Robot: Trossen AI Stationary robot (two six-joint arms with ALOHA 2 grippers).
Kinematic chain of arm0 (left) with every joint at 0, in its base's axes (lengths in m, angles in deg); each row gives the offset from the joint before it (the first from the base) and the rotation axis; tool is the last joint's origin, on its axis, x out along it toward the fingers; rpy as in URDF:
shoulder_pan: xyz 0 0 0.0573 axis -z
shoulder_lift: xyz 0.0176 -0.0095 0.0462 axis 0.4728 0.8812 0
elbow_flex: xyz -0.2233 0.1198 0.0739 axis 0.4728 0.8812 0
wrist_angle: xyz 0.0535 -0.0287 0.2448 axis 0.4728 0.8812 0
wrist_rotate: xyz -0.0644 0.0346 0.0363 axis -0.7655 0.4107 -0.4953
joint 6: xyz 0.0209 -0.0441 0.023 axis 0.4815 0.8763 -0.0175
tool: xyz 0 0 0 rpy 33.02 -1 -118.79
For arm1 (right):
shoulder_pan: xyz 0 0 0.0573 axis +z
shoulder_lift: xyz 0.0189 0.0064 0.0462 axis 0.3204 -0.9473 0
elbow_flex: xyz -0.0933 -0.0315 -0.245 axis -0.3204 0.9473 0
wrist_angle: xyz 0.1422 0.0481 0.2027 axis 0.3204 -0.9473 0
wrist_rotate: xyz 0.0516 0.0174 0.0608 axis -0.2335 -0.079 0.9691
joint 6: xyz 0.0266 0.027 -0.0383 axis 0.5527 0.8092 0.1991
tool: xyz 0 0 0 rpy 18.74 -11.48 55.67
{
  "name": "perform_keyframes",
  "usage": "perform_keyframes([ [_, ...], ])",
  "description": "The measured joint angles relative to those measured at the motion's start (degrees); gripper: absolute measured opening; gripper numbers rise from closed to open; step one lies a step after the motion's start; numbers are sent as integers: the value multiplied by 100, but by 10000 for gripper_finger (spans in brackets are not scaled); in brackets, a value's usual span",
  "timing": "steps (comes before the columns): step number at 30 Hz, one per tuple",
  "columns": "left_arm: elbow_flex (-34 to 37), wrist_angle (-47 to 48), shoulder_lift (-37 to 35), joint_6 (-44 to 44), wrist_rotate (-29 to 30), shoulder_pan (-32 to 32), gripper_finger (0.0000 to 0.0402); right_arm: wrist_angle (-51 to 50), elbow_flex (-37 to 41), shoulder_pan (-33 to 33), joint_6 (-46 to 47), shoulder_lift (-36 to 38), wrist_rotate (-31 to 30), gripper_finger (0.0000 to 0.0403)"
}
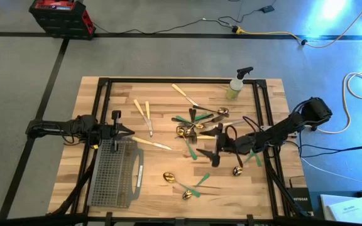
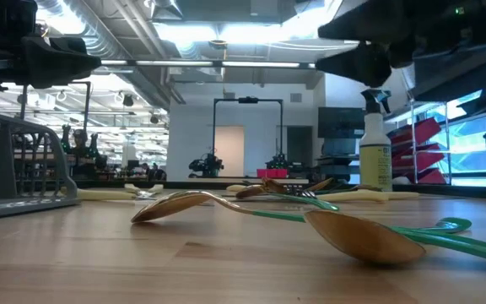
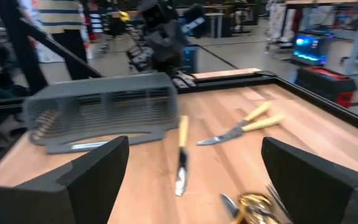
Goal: Sort silverware
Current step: Move the silverware tray to standing position
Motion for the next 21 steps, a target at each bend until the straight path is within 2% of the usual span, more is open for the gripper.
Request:
perform_keyframes([
  [12, 0, 0, 0, -2, 0, 2, 0, -228, -48, 0, -121, 0, 1445, 351],
  [17, 0, 0, 0, -2, 0, 2, 0, -497, -48, 0, -170, 0, 1821, 351],
  [21, 0, 0, 0, -2, 0, 2, 0, -822, -48, 0, -401, 0, 1851, 351],
])
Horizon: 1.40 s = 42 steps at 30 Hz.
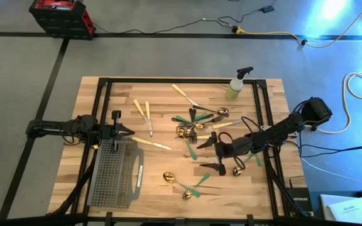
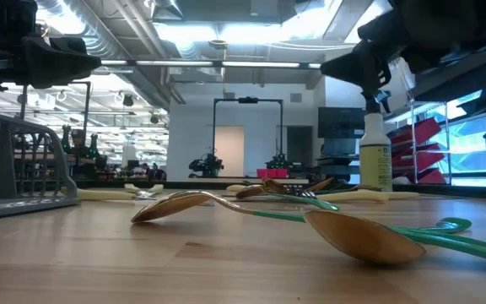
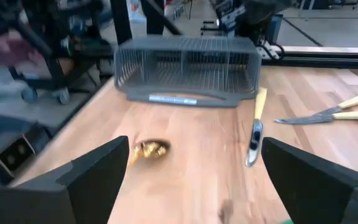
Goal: Sort silverware
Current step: Move the silverware tray to standing position
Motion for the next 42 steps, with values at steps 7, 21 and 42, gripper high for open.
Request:
perform_keyframes([
  [7, 0, 0, 2, 0, 0, -2, 0, -190, 0, -1, -374, 0, -2, 351],
  [21, 0, 0, 0, 112, -65, 4, 0, -189, 0, -2, -655, 0, -55, 351],
  [42, 7, -4017, 2, 2689, -1679, 9, 0, -187, 2, -13, -657, 0, -65, 351],
])
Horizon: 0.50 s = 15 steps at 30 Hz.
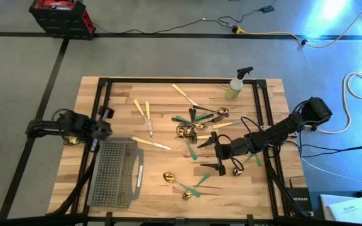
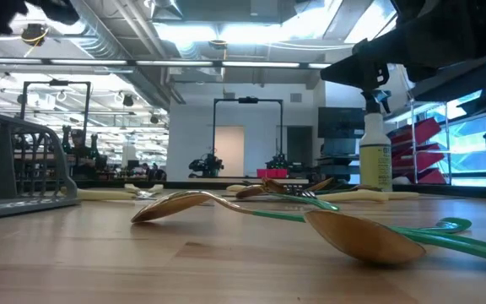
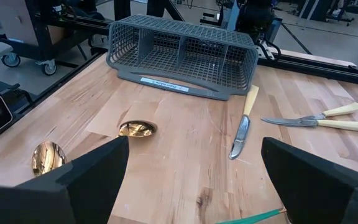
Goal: Sort silverware
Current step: Move the silverware tray to standing position
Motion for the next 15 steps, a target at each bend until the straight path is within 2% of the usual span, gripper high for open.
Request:
perform_keyframes([
  [6, -7, -903, -4, 728, 35, -2, 0, 2, 0, 0, 0, 0, -1, 351],
  [15, -7, -903, 0, 1199, 55, -2, 0, 16, 0, 0, 33, 0, 0, 351],
])
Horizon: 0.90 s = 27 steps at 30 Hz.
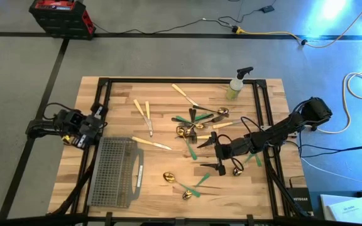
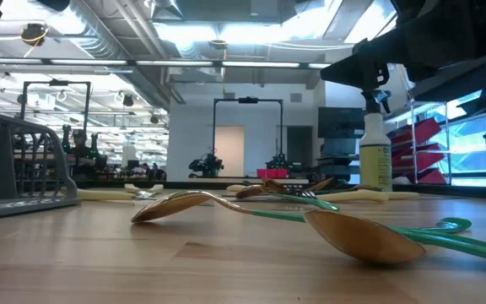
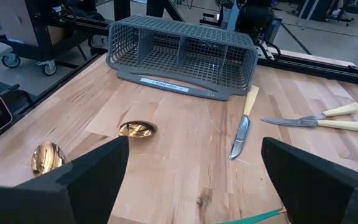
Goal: Sort silverware
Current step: Move the silverware tray to standing position
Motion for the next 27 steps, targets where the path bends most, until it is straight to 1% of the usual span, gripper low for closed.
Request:
perform_keyframes([
  [4, 0, 64, 0, 566, -16, 0, 0, 16, 2, 0, 170, 0, 63, 351],
  [7, 0, 98, 0, 980, -29, 0, 0, 15, 2, 0, 466, 0, 75, 351],
  [10, 0, 89, 0, 1053, -16, 0, 0, 15, 2, 0, 583, 0, 82, 351],
  [19, 0, 94, 0, 1015, 44, 0, 0, 83, 2, 0, 590, 0, 77, 351],
  [27, 0, 98, 0, 1159, 44, 0, 0, 102, 2, 0, 581, 0, 58, 351],
])
